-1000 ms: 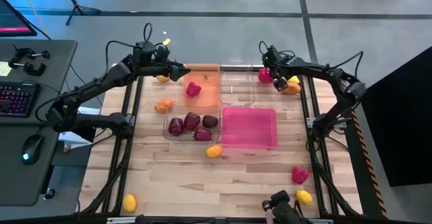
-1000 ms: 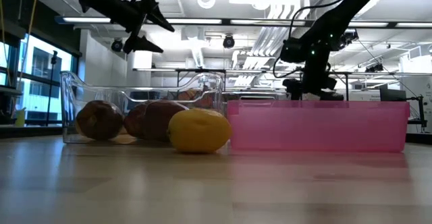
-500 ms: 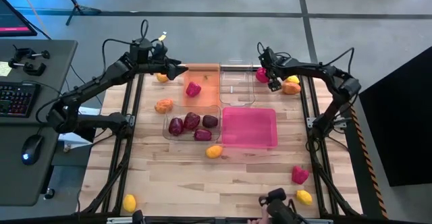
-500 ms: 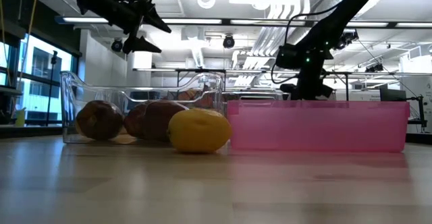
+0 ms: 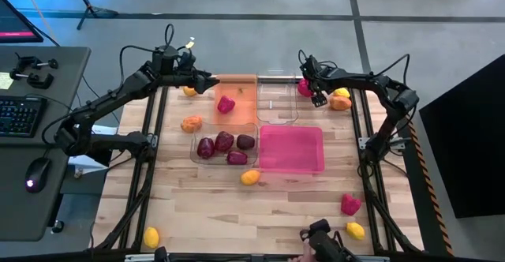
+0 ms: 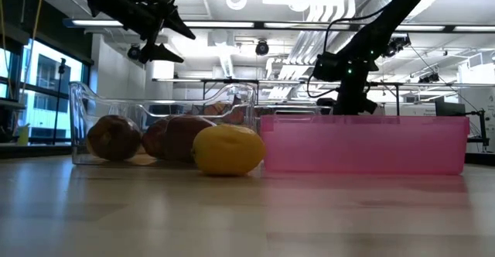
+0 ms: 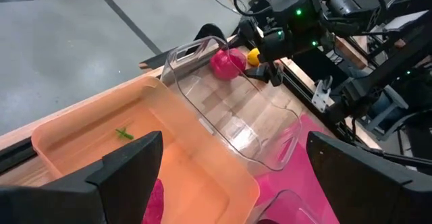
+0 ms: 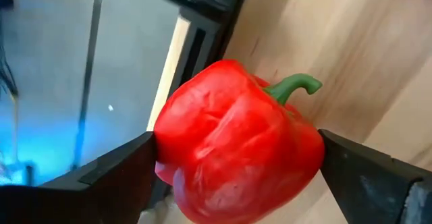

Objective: Sort produce into baskets
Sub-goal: Put the bell pepper into the orange bin

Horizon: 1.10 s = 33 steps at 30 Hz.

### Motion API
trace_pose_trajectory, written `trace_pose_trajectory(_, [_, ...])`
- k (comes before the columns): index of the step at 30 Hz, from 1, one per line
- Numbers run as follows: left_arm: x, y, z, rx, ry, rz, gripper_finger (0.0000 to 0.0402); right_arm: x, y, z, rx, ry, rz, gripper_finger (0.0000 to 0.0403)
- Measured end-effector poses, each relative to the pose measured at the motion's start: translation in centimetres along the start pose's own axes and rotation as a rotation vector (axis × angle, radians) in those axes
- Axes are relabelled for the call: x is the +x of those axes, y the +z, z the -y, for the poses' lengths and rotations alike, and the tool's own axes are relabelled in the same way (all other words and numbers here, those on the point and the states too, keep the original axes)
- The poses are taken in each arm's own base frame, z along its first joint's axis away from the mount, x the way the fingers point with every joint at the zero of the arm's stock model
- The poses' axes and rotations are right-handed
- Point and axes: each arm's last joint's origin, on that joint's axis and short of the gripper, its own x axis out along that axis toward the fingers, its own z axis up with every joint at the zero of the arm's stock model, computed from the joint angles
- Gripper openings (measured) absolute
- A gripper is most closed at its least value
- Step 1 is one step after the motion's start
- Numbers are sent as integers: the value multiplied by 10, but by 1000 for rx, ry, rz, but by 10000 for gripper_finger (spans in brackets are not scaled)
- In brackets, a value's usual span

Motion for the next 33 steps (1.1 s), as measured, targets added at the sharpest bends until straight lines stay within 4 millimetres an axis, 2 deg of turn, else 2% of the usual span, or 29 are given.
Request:
trace_pose_trajectory(7, [0, 0, 0, -36, 1, 1, 353, -7, 2, 3, -337, -34, -51, 376])
trace_pose_trajectory(11, [0, 0, 0, -42, 1, 1, 353, -15, 4, 8, -457, -78, -74, 376])
trace_pose_trajectory(21, [0, 0, 0, -91, 1, 4, 353, -49, 17, 23, -799, -174, -97, 376])
trace_pose_trajectory(26, [0, 0, 0, -114, 3, 5, 353, -66, 20, 21, -893, -110, -109, 376])
trace_pose_trajectory(33, [0, 0, 0, -114, 3, 5, 353, -77, 21, 19, -957, -49, -157, 376])
